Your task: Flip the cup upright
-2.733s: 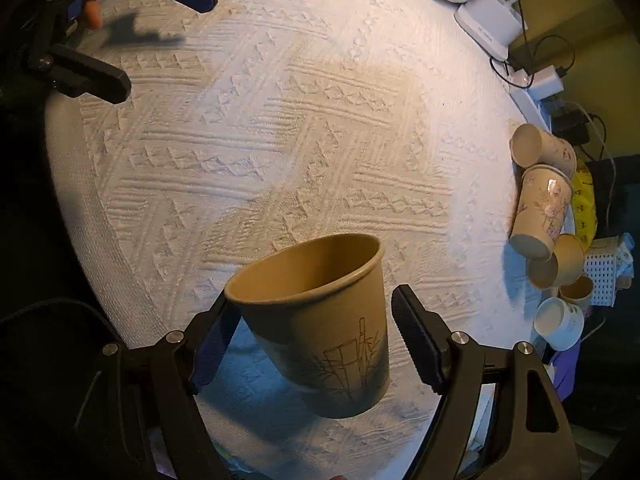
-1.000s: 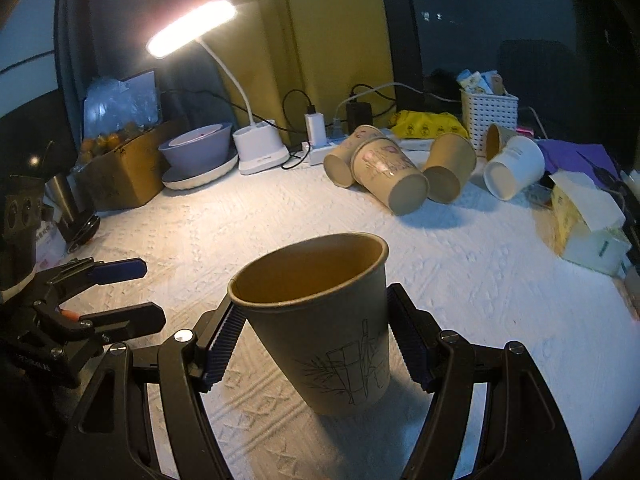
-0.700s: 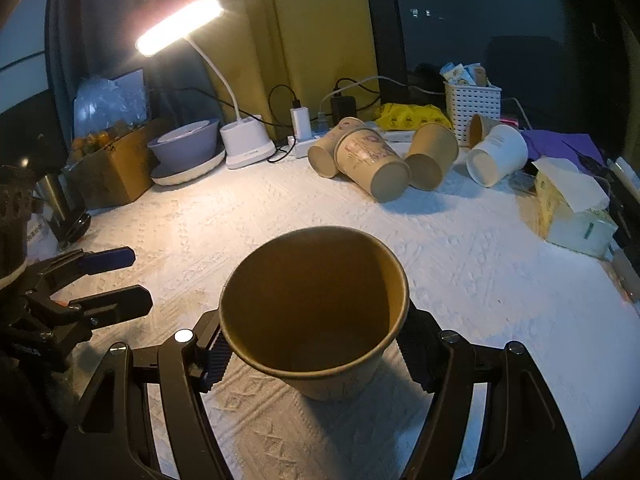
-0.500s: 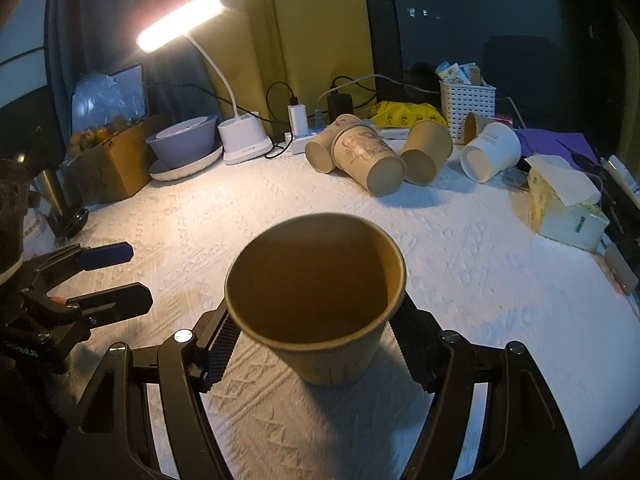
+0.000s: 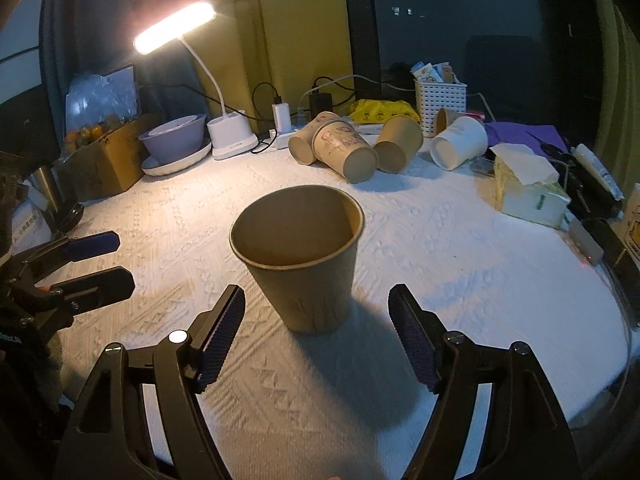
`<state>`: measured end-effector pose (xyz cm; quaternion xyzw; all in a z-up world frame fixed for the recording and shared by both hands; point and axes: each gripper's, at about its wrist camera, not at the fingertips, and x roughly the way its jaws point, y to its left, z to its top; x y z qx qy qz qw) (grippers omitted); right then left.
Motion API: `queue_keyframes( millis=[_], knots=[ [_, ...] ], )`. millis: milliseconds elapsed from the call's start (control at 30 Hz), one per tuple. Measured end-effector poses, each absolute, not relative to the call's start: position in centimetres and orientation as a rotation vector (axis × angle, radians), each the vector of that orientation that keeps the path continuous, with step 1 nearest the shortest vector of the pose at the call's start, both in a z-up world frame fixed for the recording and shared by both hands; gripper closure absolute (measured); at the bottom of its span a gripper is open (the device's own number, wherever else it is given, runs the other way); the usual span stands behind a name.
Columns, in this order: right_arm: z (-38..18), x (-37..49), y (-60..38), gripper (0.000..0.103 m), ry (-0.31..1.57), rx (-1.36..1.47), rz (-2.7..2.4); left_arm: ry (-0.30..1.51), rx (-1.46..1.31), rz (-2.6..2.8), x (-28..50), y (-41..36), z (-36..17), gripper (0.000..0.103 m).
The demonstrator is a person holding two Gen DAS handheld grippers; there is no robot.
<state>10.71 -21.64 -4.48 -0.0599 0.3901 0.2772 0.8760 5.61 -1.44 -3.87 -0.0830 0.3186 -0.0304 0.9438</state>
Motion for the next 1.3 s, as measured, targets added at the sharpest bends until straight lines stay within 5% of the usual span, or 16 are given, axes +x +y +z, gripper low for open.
queue_keyframes(
  millis=[1300],
  knots=[
    [9.3, 4.8, -23.8, 0.026, 0.517, -0.140, 0.496, 0.261, -0.001, 0.091, -1.8, -5.6, 9.3, 0.007]
  ],
)
